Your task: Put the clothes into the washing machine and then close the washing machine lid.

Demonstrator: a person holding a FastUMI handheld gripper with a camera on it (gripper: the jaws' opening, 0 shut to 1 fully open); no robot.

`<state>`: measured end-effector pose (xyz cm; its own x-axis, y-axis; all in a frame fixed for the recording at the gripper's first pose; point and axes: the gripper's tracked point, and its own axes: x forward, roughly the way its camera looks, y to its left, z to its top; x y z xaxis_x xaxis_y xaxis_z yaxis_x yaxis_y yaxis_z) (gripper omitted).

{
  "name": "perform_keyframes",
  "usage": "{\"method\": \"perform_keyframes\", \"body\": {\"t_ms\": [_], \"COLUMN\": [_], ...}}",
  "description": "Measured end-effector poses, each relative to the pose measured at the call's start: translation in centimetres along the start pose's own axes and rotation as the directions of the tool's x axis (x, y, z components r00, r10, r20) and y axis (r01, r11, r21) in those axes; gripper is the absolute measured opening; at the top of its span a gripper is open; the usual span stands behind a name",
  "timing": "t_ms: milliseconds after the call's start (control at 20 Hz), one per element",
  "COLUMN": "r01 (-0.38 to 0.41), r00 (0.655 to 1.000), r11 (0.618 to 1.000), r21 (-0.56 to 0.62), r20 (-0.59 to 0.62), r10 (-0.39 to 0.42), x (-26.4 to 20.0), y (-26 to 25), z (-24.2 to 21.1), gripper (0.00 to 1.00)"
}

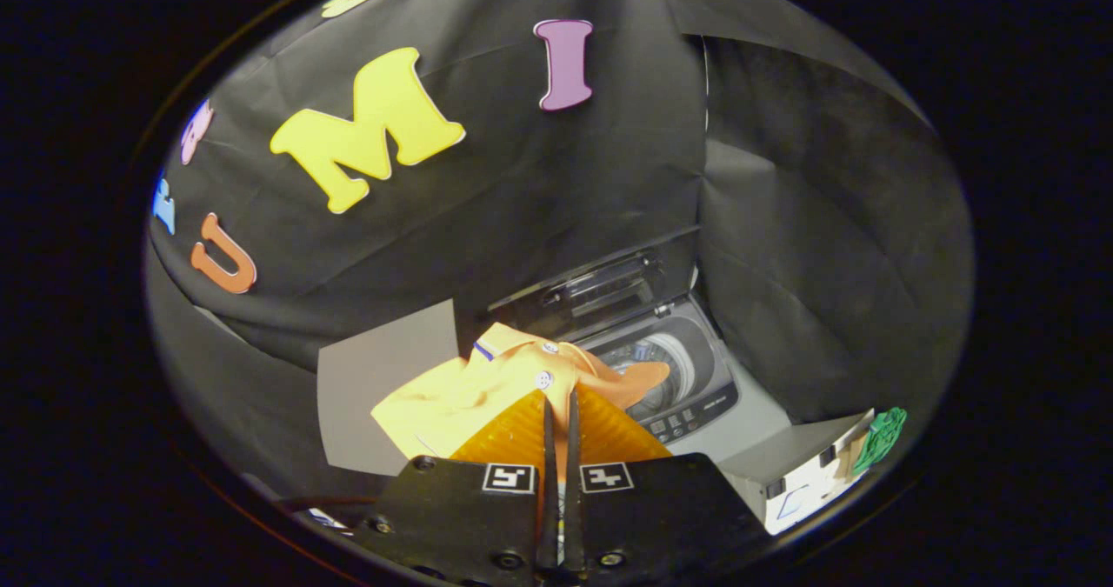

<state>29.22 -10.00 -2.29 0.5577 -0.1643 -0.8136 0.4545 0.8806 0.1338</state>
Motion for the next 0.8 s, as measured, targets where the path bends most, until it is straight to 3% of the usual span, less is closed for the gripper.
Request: {"method": "perform_keyframes", "body": {"t_ms": [400,800], "r01": [0.000,-0.104], "r00": [1.000,0.991], "r11": [1.000,0.994], "r21": [0.001,-0.024], "r20": [-0.010,-0.089], "r10": [0.000,0.102], "x": [3.6,9.5], "y": [-5.7,-6.8], "z": [3.0,1.1], "gripper": [0.06,0.06]}}
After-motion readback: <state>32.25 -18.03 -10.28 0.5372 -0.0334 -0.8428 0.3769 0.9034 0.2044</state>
